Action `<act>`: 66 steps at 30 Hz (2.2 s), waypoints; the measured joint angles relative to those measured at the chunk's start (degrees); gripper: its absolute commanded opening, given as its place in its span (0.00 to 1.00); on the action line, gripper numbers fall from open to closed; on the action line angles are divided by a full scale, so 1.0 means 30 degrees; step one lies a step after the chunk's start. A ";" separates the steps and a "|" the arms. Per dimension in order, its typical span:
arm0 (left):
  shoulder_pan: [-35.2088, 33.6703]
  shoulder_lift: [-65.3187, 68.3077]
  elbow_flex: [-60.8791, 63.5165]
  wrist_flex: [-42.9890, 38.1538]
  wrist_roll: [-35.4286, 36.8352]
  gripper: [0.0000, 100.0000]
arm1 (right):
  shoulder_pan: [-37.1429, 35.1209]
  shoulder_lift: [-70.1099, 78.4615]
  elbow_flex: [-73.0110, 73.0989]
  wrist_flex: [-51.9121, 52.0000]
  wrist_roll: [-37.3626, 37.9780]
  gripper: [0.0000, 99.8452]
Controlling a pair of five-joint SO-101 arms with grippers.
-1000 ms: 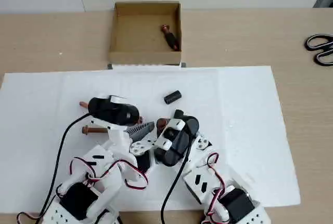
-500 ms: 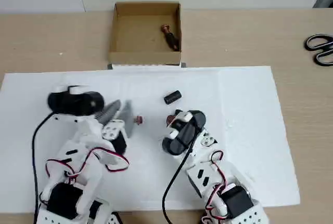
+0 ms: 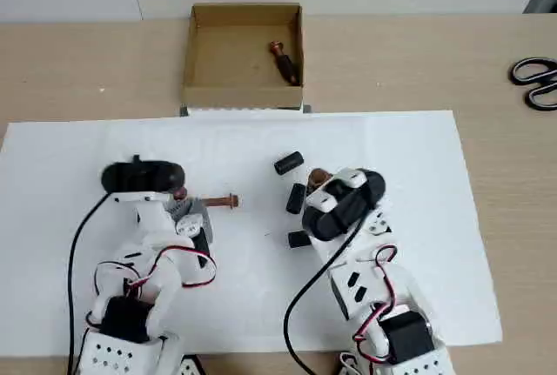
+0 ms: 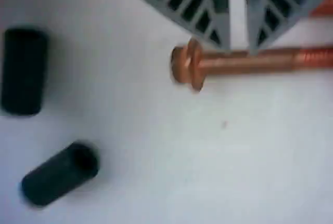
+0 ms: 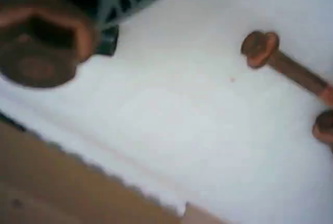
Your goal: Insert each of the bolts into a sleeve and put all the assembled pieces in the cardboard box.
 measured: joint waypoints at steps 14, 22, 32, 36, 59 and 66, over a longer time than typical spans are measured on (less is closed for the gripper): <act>-0.0029 0.0000 0.2462 -0.1201 -0.2491 0.01 | 0.2432 0.1495 -0.2139 -0.1788 -0.0381 0.00; -0.0352 0.0000 0.2462 -0.1319 -0.2637 0.01 | 0.3516 1.0725 -0.9114 -0.3604 -0.4044 0.00; -0.3194 0.0000 0.2696 -0.1319 0.0791 0.01 | 0.3370 2.1832 -1.6645 -0.4601 -0.3927 0.00; -0.3282 0.0000 0.2696 -0.1319 0.1084 0.01 | 0.2960 2.6022 -1.9429 -0.4601 -0.3927 0.00; -0.3282 0.0000 0.2696 -0.1319 0.1084 0.01 | 0.1553 4.5333 -3.7128 -0.4601 -0.3810 0.00; -0.3282 0.0000 0.2755 -0.1319 0.1084 0.01 | 0.1553 4.9582 -4.1055 -0.4601 -0.3810 0.00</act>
